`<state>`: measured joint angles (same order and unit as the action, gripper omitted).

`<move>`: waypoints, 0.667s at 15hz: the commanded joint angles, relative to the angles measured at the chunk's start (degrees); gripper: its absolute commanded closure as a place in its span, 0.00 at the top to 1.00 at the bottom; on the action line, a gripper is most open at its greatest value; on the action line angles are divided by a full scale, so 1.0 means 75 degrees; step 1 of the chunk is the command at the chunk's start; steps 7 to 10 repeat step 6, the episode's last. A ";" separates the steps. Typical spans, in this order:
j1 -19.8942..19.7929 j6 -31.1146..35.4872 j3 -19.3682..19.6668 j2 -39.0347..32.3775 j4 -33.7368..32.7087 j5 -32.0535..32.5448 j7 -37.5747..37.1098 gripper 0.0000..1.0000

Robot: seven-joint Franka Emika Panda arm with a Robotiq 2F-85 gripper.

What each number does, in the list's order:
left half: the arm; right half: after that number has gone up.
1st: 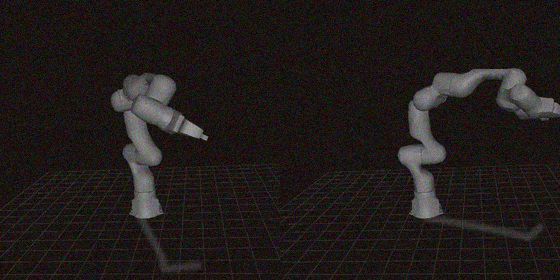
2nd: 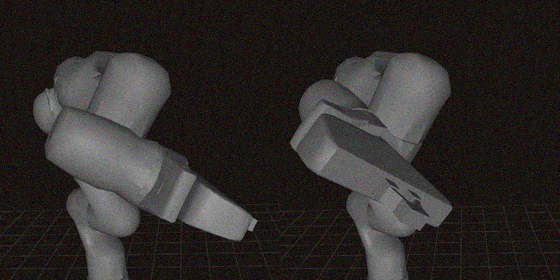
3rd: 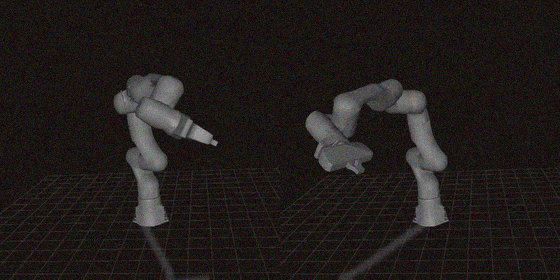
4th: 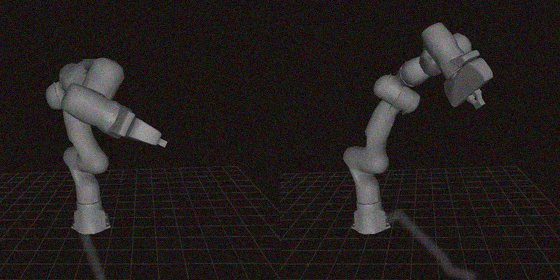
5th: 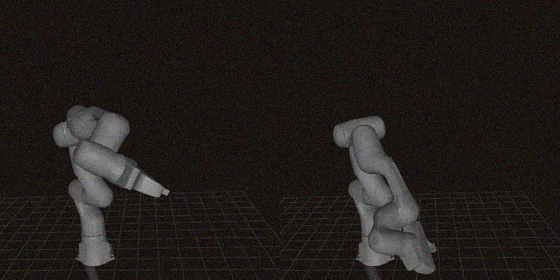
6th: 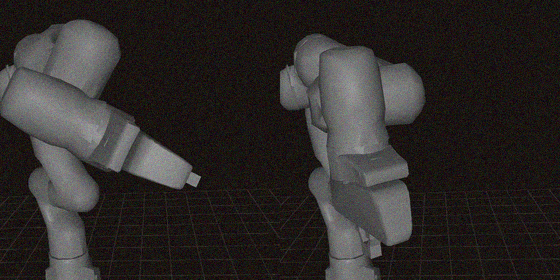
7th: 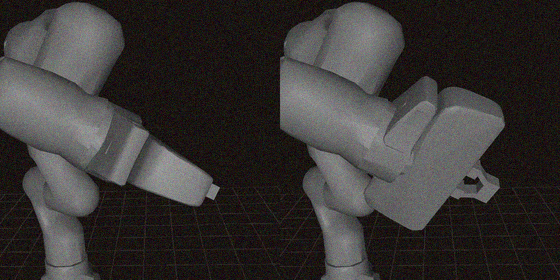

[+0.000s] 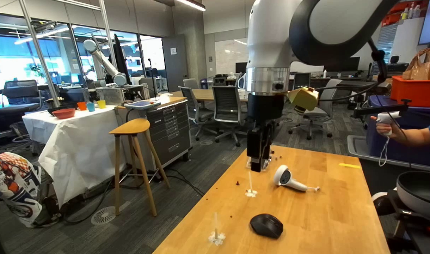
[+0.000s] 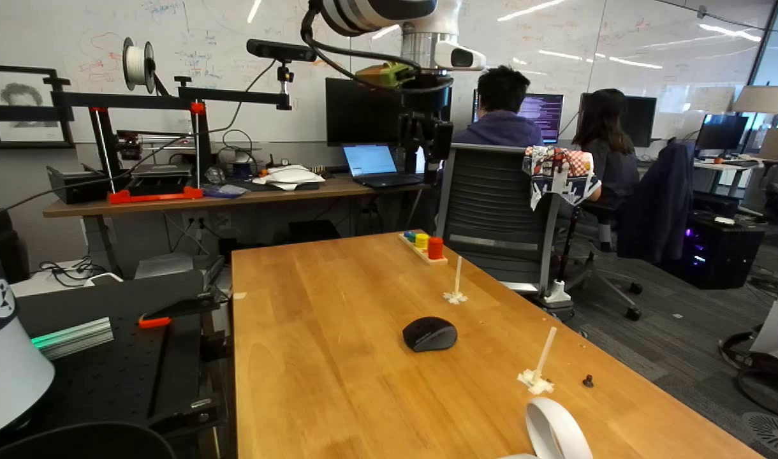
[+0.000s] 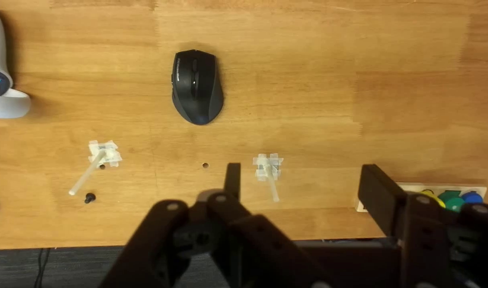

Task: Pick up the mouse

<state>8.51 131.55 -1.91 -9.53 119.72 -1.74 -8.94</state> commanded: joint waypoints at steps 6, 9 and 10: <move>-0.0164 -0.0498 -0.0127 0.0000 -0.0128 -0.0111 -0.0033 1.00; -0.0164 -0.0498 -0.0127 0.0000 -0.0128 -0.0111 -0.0033 1.00; -0.0164 -0.0498 -0.0127 0.0000 -0.0128 -0.0111 -0.0033 1.00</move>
